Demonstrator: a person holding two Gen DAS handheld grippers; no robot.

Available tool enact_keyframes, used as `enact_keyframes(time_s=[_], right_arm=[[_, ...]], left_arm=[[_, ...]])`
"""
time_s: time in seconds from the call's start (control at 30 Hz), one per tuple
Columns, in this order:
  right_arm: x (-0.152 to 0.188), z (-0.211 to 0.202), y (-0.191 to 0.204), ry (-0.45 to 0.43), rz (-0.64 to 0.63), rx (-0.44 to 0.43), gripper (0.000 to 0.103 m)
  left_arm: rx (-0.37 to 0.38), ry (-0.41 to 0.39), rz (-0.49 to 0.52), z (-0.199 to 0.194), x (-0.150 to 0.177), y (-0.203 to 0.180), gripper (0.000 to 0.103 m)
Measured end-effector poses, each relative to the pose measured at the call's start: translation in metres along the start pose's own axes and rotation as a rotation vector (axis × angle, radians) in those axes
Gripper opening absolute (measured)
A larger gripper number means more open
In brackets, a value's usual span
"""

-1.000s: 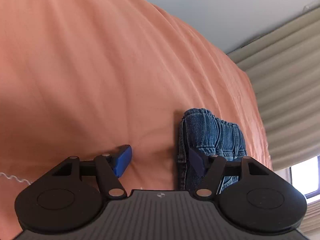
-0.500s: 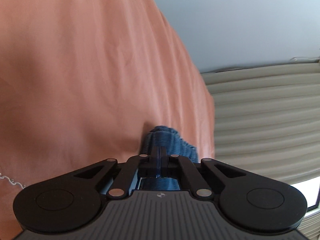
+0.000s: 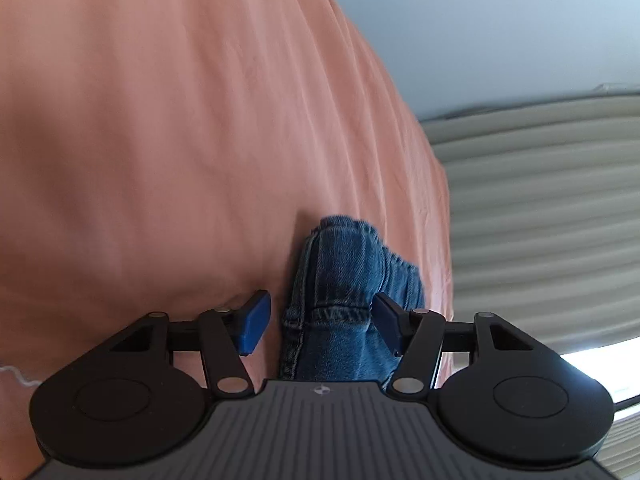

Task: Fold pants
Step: 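Grasp the elastic waistband with the left tool and lift it, then lay the waistband over onto the jeans and open the left tool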

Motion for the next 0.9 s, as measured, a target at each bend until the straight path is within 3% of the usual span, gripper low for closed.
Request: enact_keyframes(time_s=[0.03,0.1,0.23,0.37,0.57,0.67,0.9], right_arm=[[0.000,0.000,0.000,0.001,0.000,-0.001,0.017],[0.000,0.001,0.000,0.000,0.001,0.000,0.017],[0.000,0.000,0.001,-0.003,0.001,0.006,0.017],[0.000,-0.001,0.002,-0.001,0.003,0.011,0.017],[-0.004,-0.012,0.008,-0.026,0.011,0.047,0.016],[-0.003,-0.034,0.003,-0.075,0.078,0.058,0.014],[0.025,-0.082,-0.013,-0.088,0.231,0.103,0.014]], left_arm=[[-0.009,0.003,0.025,0.004,0.001,-0.002,0.062],[-0.023,0.005,0.055,0.011,0.003,-0.004,0.046],[-0.036,-0.002,0.084,0.012,0.004,-0.006,0.031],[-0.005,-0.066,0.188,-0.006,0.014,-0.028,0.016],[0.171,-0.094,0.436,-0.051,0.057,-0.094,0.014],[0.234,-0.121,0.624,-0.076,0.092,-0.119,0.014],[0.404,0.030,1.042,-0.113,0.204,-0.153,0.014]])
Point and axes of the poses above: each gripper's, at about its wrist camera, not at the fingertips, and z roughly the way its jaws point, y to its left, x to its underside, the point moved 5 cm from there along z, roughly the way its jaws point, and after that the axes turned 6 degrees about -z, right-handed, at the moved point
